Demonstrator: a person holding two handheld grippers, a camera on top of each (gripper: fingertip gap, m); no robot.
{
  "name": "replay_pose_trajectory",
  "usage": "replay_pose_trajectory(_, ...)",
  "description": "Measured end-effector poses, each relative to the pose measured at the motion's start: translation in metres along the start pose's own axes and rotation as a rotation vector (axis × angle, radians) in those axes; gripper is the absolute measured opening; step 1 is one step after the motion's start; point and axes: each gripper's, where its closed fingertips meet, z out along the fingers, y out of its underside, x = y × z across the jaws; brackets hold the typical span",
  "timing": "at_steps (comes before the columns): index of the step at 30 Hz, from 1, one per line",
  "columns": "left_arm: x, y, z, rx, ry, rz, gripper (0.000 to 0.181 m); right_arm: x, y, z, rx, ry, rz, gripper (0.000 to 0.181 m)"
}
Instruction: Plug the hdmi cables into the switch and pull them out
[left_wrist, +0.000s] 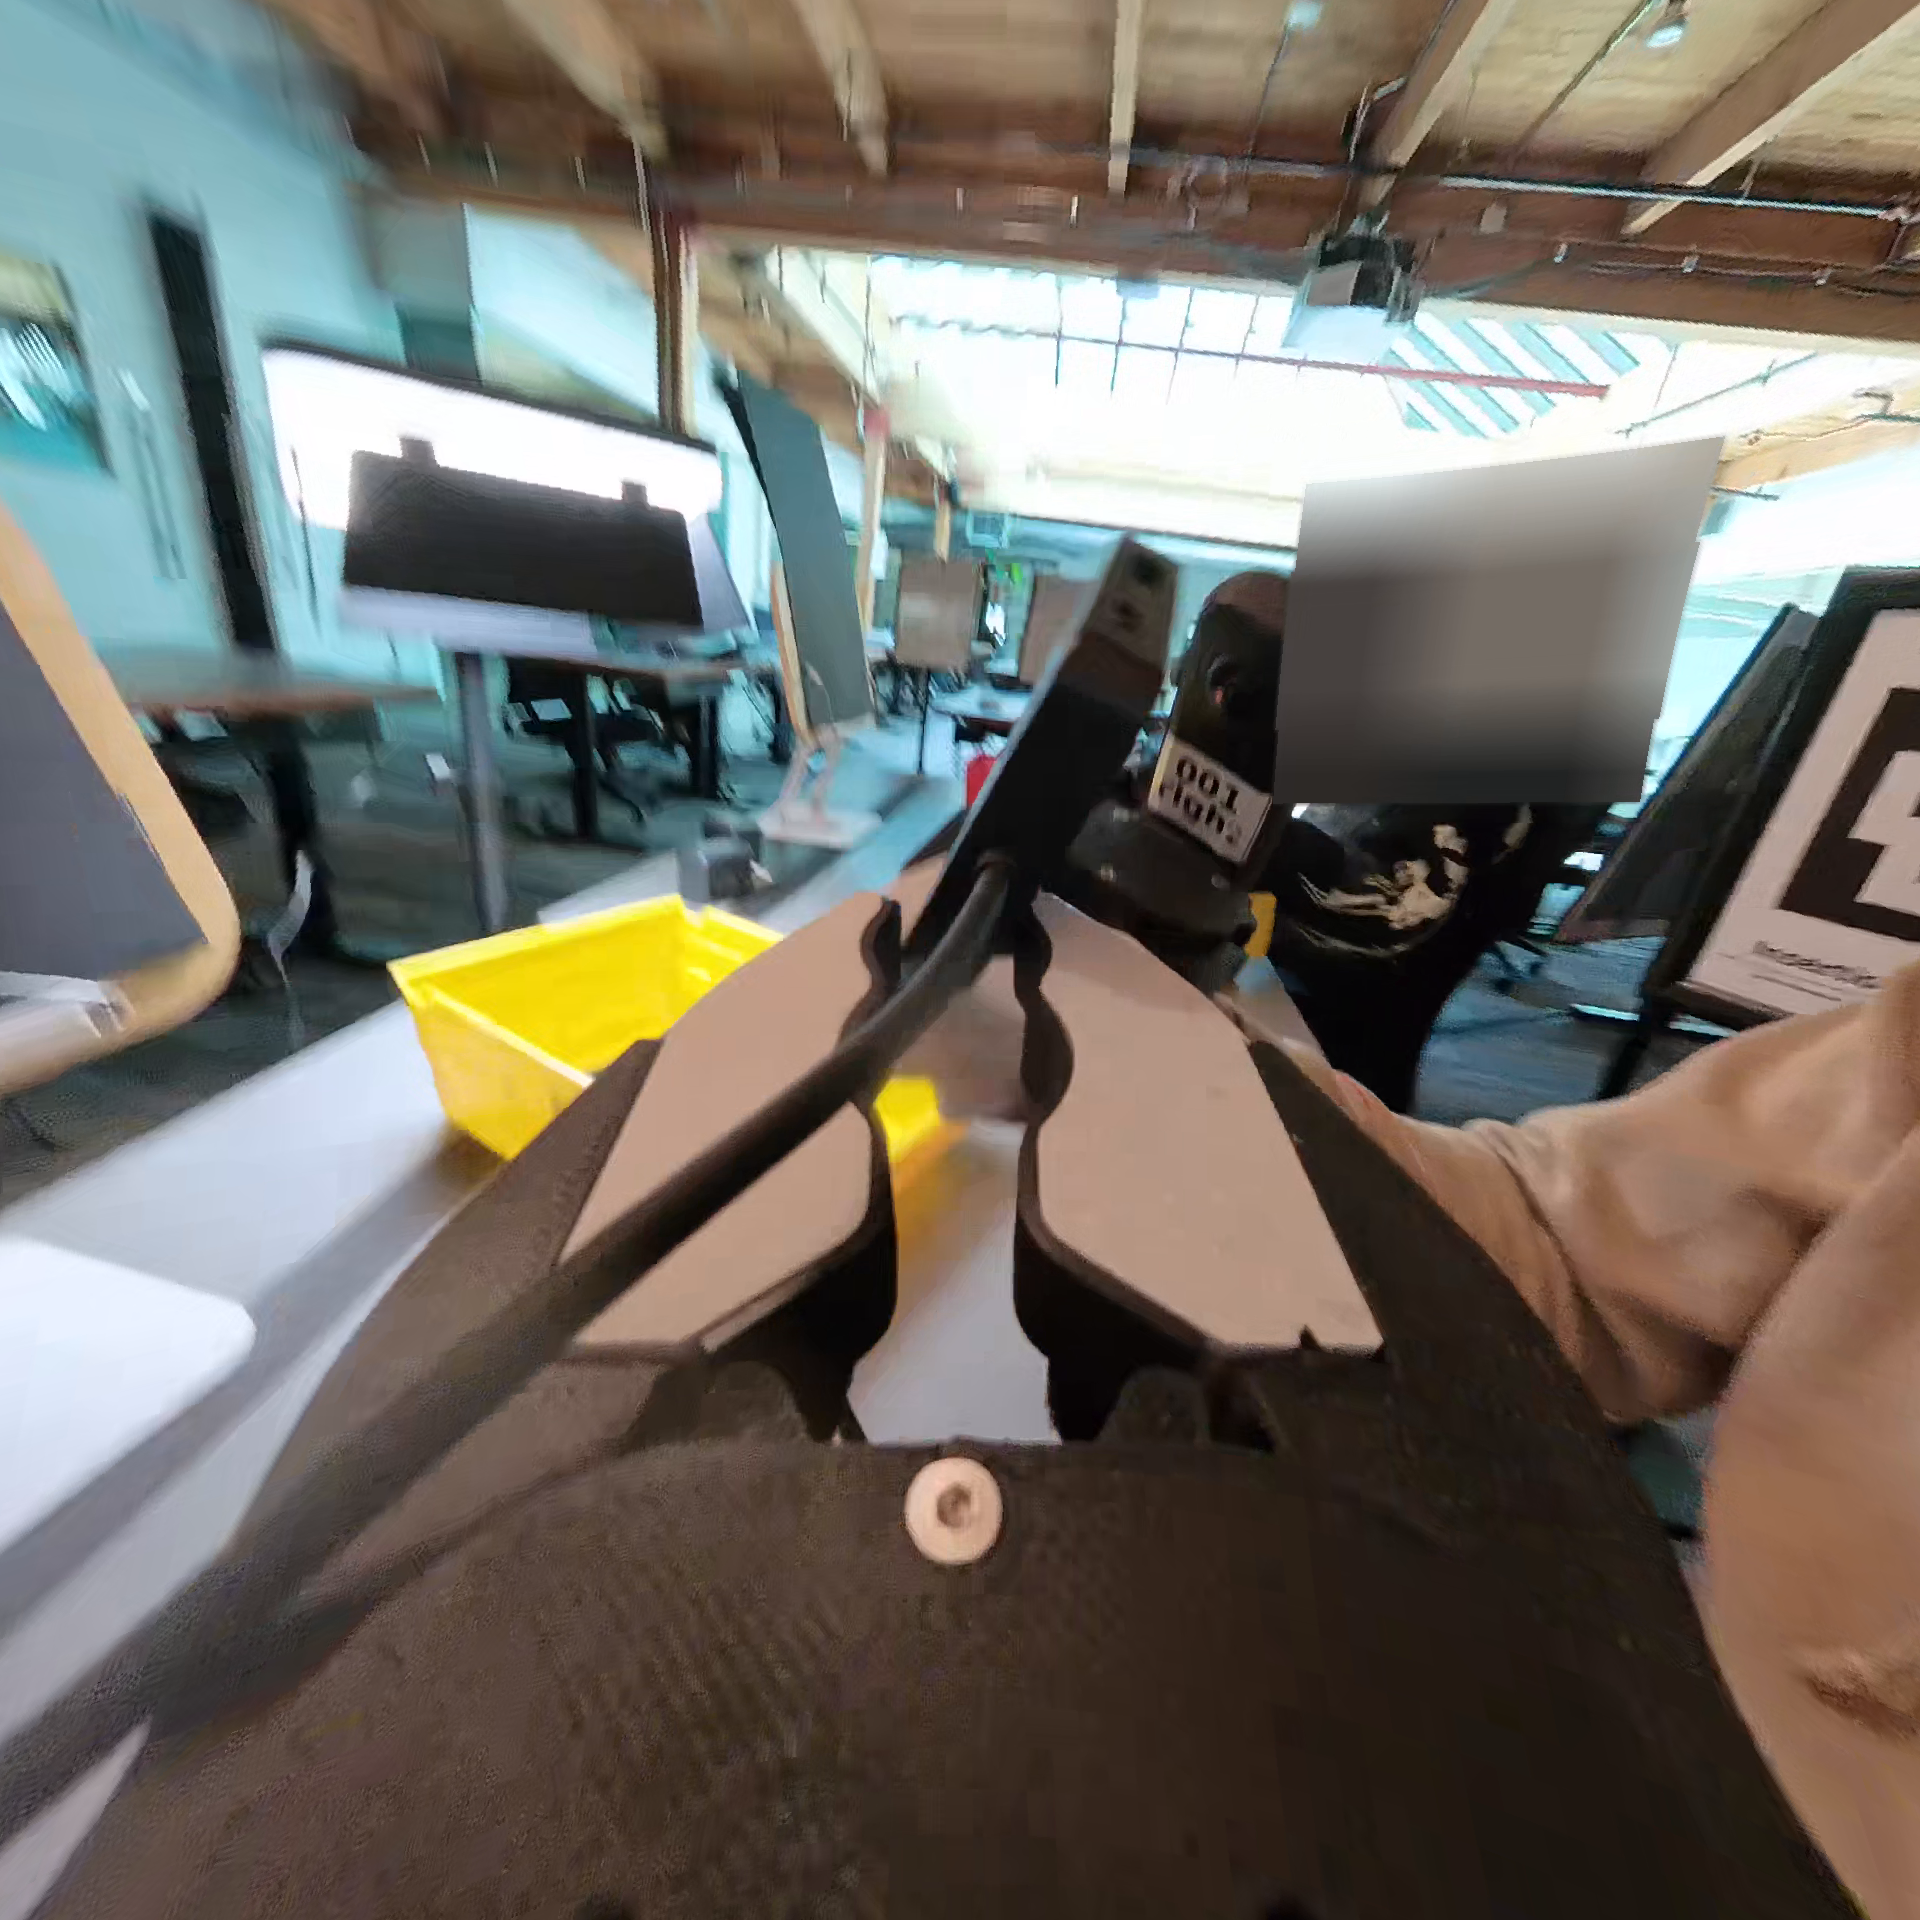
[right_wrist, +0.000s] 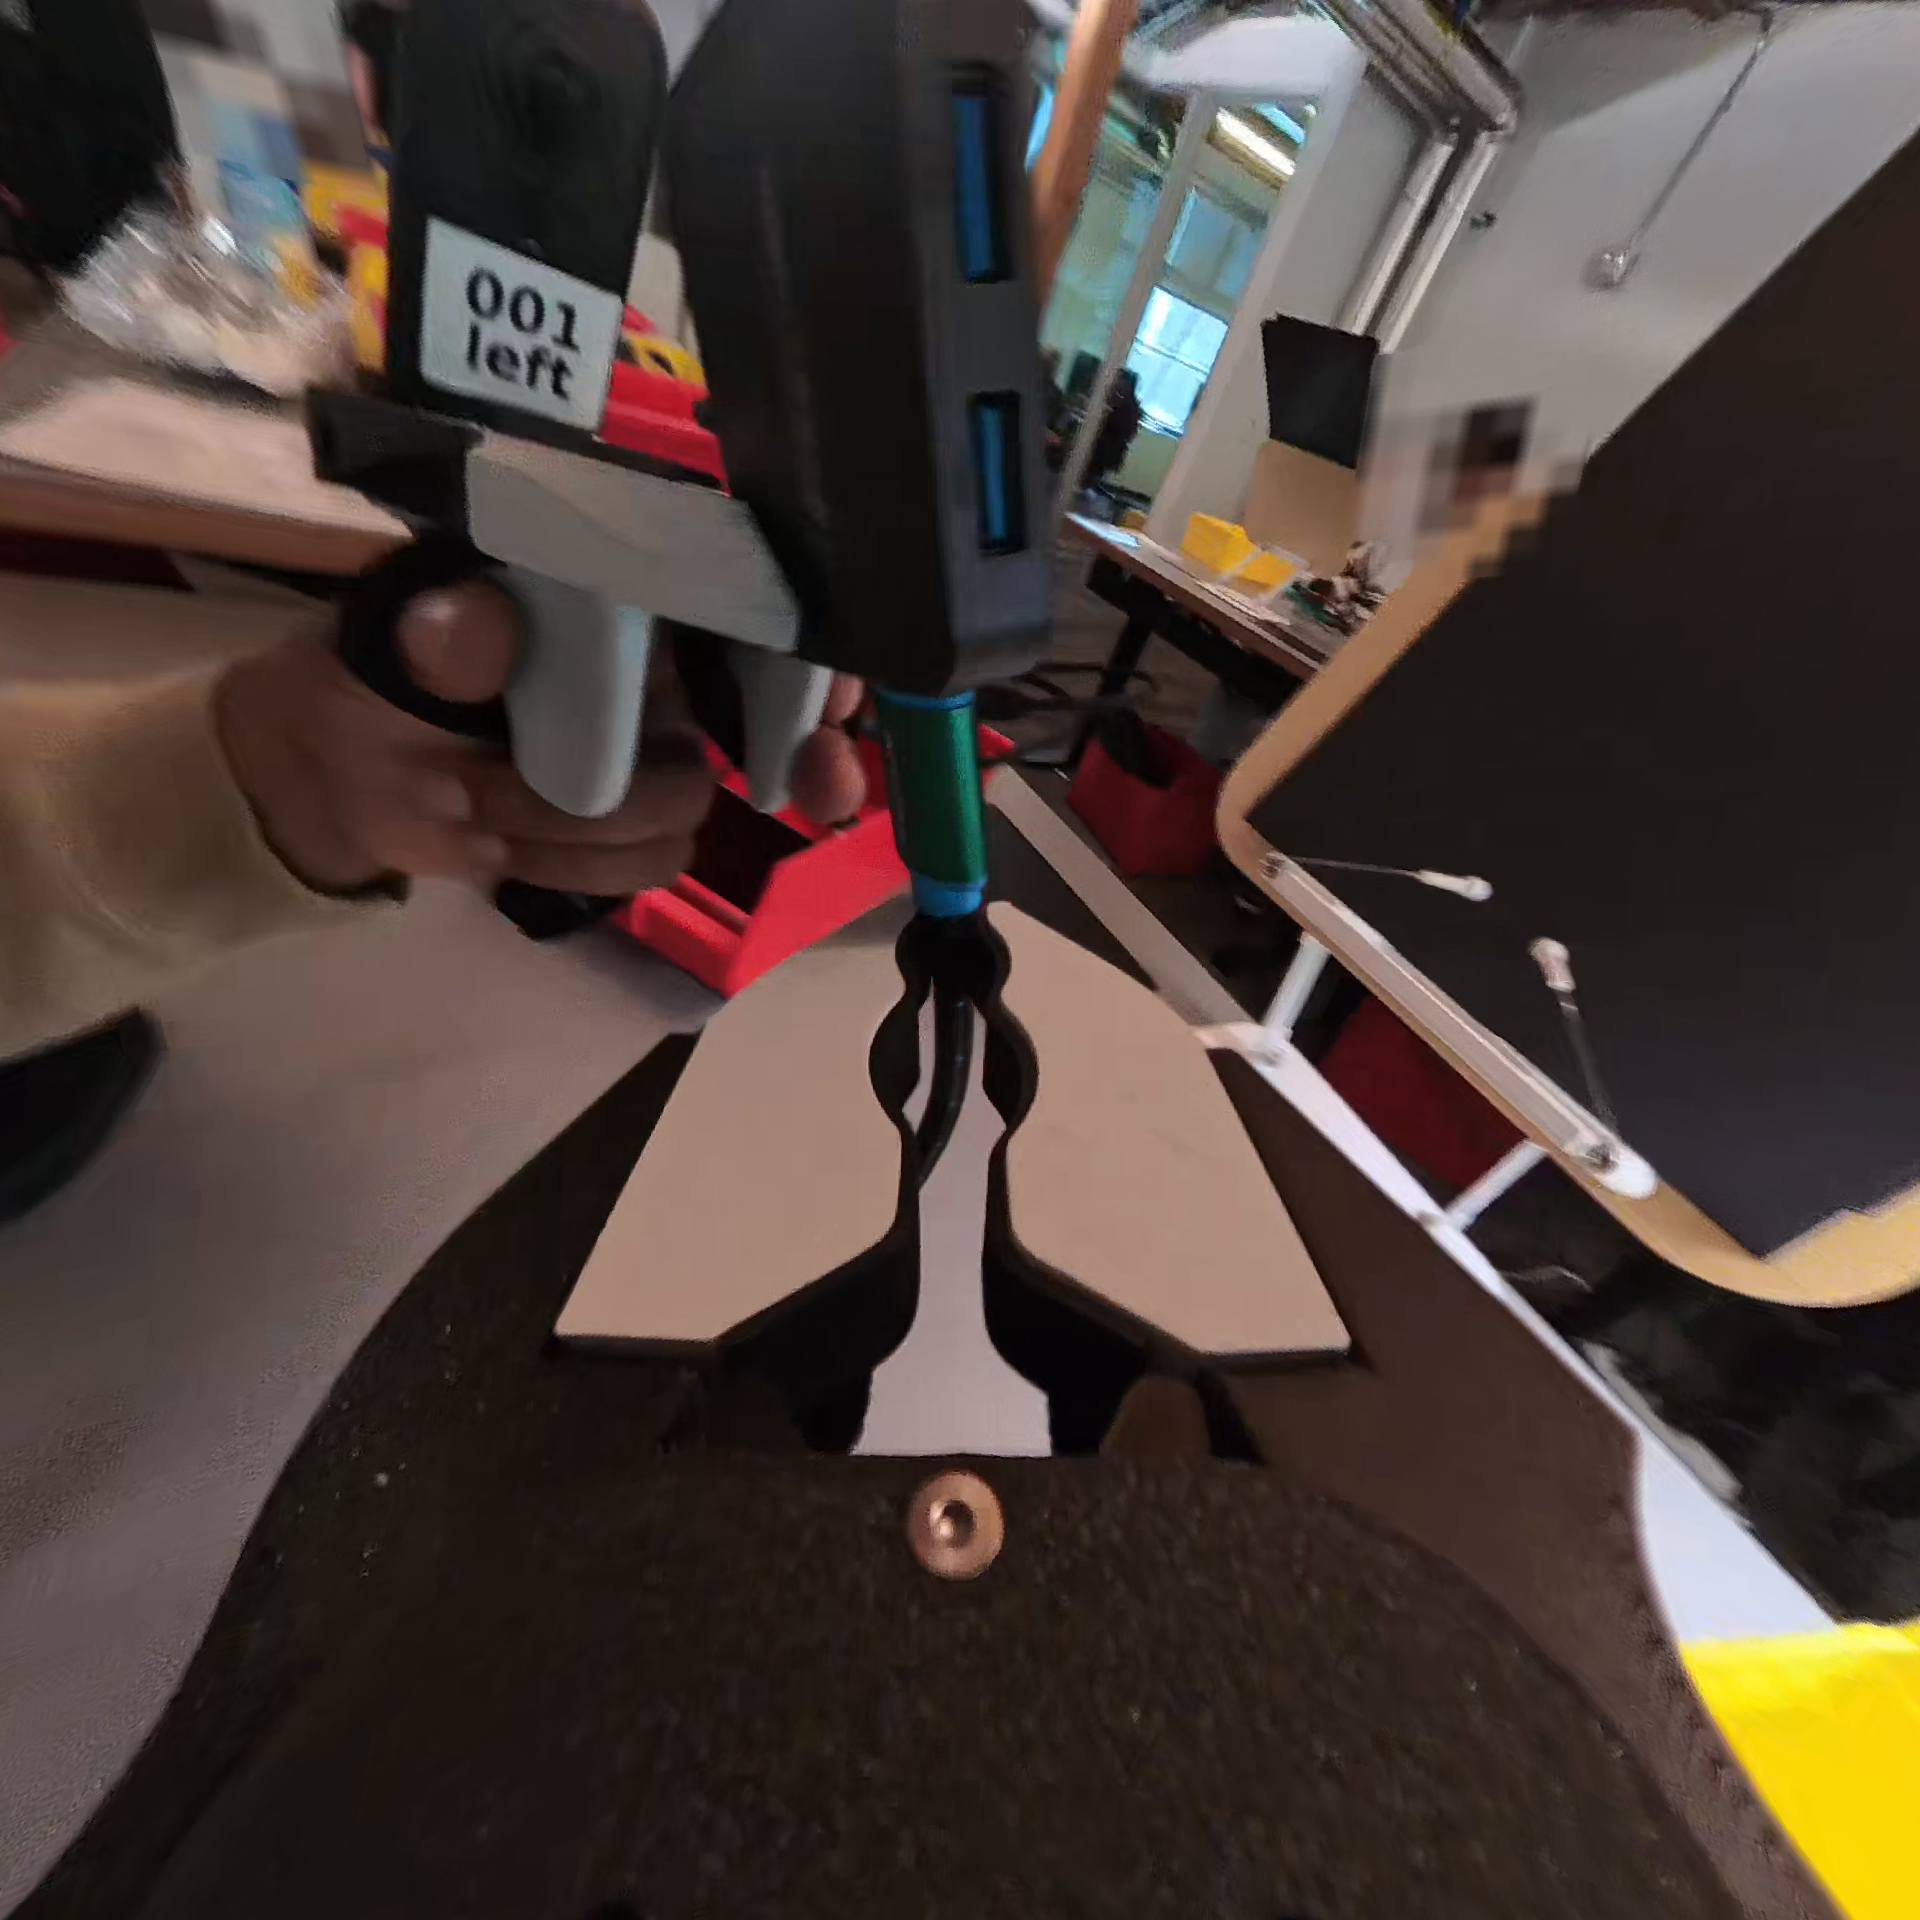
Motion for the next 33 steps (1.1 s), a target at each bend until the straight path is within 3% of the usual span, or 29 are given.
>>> replay_pose_trajectory(4, -0.019, 0.021, -0.018, -0.097, 0.04, -0.133, 0.021, 0.04, 0.023, -0.014, -0.123, 0.205, -0.16, 0.006)
replay_pose_trajectory(10, -0.033, 0.018, -0.032, -0.165, -0.117, -0.053, 0.035, 0.086, 0.028, -0.043, -0.242, 0.561, -0.529, 0.006)
replay_pose_trajectory(13, -0.037, 0.022, -0.031, -0.276, -0.271, 0.236, 0.048, 0.077, 0.035, -0.029, -0.298, 0.574, -0.687, 0.007)
replay_pose_trajectory(17, -0.056, 0.042, -0.038, -0.535, -0.489, 0.725, 0.051, 0.059, 0.056, -0.005, -0.371, 0.487, -0.74, 0.008)
replay_pose_trajectory(20, -0.065, 0.064, -0.036, -0.68, -0.512, 0.969, 0.044, 0.047, 0.069, 0.004, -0.411, 0.406, -0.735, 0.008)
replay_pose_trajectory(23, -0.061, 0.08, -0.029, -0.679, -0.447, 1.07, 0.018, 0.037, 0.077, 0.01, -0.434, 0.336, -0.689, 0.008)
replay_pose_trajectory(25, -0.061, 0.086, -0.027, -0.649, -0.407, 1.004, 0.015, 0.039, 0.078, 0.009, -0.424, 0.321, -0.609, 0.009)
replay_pose_trajectory(27, -0.06, 0.084, -0.025, -0.532, -0.364, 0.837, 0.015, 0.039, 0.07, 0.006, -0.361, 0.294, -0.44, 0.014)
replay_pose_trajectory(33, -0.084, 0.066, -0.048, -0.233, -0.324, 0.272, 0.014, 0.062, 0.013, -0.035, -0.009, 0.289, -0.069, 0.018)
